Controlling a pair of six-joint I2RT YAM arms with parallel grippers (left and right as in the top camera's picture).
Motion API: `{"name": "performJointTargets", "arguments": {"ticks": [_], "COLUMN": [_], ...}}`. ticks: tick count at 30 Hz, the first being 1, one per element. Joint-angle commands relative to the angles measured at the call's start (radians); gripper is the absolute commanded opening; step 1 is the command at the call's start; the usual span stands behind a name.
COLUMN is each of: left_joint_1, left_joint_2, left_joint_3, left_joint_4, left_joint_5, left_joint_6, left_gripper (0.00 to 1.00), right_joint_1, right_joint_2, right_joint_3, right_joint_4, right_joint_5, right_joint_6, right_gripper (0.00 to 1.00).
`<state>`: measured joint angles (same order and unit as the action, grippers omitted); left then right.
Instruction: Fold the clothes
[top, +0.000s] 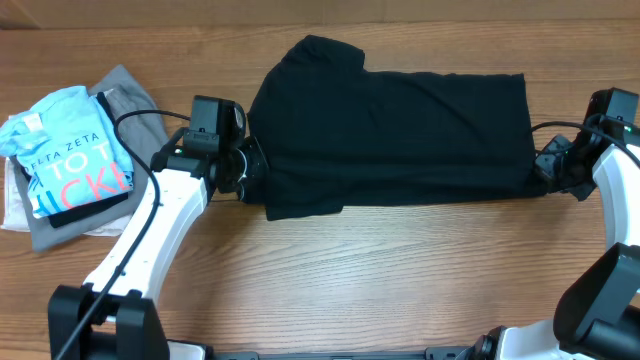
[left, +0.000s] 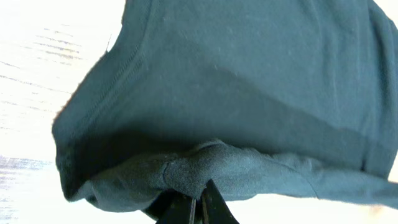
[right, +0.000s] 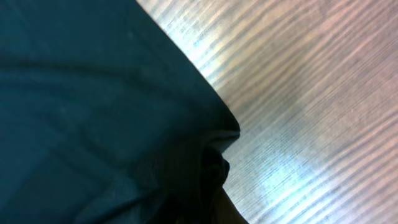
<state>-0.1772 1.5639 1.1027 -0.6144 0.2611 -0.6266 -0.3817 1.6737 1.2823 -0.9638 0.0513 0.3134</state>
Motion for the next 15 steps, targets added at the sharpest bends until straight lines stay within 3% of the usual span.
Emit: {"name": "performJointTargets", "arguments": {"ticks": [1,15], "left_joint_1": [0.002,0.008], "left_joint_2": [0.066,0.242], "left_joint_3": [-0.002,-0.002], "left_joint_4": [0.043,0.289], "left_joint_5": [-0.032,-0.034], "left_joint_6": [-0.053,-0.089], "left_gripper": [0.04,0.04], "right_joint_1": [0.001,0.001], "right_joint_2": [-0.006,0.121], "right_joint_3": [-0.001,-0.001], "right_joint_4": [0.028,0.120], "right_joint_5": [0.007,-0.018], "right_joint_6": [-0.003,-0.003], "right_gripper": [0.09,0.09]}}
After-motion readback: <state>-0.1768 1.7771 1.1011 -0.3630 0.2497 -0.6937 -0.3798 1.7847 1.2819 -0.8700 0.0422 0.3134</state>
